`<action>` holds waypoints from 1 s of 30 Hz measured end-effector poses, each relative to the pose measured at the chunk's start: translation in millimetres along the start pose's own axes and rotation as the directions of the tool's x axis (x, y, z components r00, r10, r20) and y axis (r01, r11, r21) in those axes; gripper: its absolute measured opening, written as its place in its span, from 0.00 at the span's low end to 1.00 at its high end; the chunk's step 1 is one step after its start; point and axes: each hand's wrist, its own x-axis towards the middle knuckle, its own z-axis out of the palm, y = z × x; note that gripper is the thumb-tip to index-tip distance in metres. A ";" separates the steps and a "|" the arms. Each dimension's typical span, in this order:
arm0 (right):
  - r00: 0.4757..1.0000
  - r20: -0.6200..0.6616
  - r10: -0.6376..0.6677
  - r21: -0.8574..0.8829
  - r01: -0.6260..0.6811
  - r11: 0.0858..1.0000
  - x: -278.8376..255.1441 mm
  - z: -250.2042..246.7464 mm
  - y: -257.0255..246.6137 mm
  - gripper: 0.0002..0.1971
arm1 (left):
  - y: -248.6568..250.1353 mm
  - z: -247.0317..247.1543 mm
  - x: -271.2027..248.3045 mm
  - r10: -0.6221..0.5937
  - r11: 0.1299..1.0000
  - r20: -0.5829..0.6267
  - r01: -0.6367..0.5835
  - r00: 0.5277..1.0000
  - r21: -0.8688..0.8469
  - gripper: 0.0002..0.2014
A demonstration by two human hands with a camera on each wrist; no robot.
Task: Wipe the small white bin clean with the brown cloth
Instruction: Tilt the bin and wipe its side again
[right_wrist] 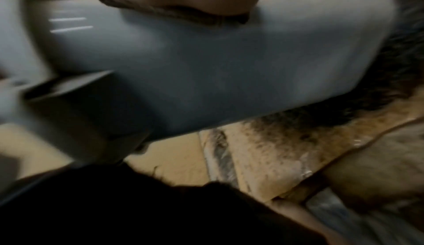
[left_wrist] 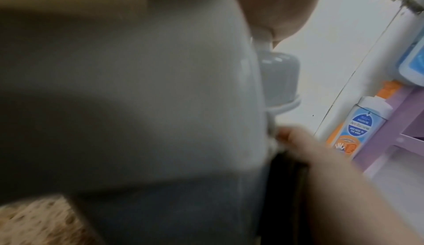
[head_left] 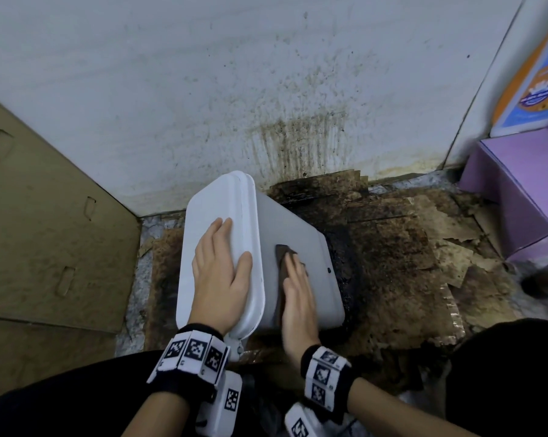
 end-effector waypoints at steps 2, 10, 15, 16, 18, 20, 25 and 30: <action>0.987 0.027 -0.159 -0.040 0.160 0.986 -15.0 8.7 -20.9 0.26 | -0.8 1.1 0.2 0.002 1.000 -0.005 -0.001 1.000 0.019 0.31; 0.960 0.128 -0.250 -0.156 0.268 0.951 -8.3 -18.7 21.6 0.26 | -2.6 0.4 -1.8 0.002 1.000 -0.001 -0.002 1.000 0.020 0.32; 0.985 0.043 0.164 0.019 -0.165 0.986 6.8 -45.3 66.8 0.24 | 5.1 0.8 -3.4 0.025 1.000 0.002 -0.025 1.000 0.011 0.32; 0.976 0.034 0.215 0.056 -0.217 0.975 9.0 -48.1 70.0 0.24 | 6.6 1.3 -3.6 0.027 1.000 0.006 -0.027 1.000 0.014 0.32; 0.963 0.020 0.268 0.103 -0.269 0.958 11.0 -47.6 69.5 0.27 | 7.4 1.3 -3.1 0.020 1.000 0.011 -0.020 1.000 0.022 0.32; 0.955 -0.025 0.295 0.158 -0.288 0.945 10.9 -41.8 65.1 0.27 | 6.8 1.3 -2.4 0.008 1.000 0.007 -0.008 1.000 0.030 0.32; 0.975 -0.068 0.213 0.285 -0.186 0.940 -1.6 -21.6 26.3 0.22 | 9.6 3.3 -1.5 -0.002 0.999 -0.002 0.002 1.000 0.037 0.29; 0.990 -0.053 0.132 0.405 -0.100 0.909 -11.6 -15.9 -37.3 0.20 | 19.0 5.5 -1.4 -0.003 0.999 -0.007 0.003 1.000 0.041 0.30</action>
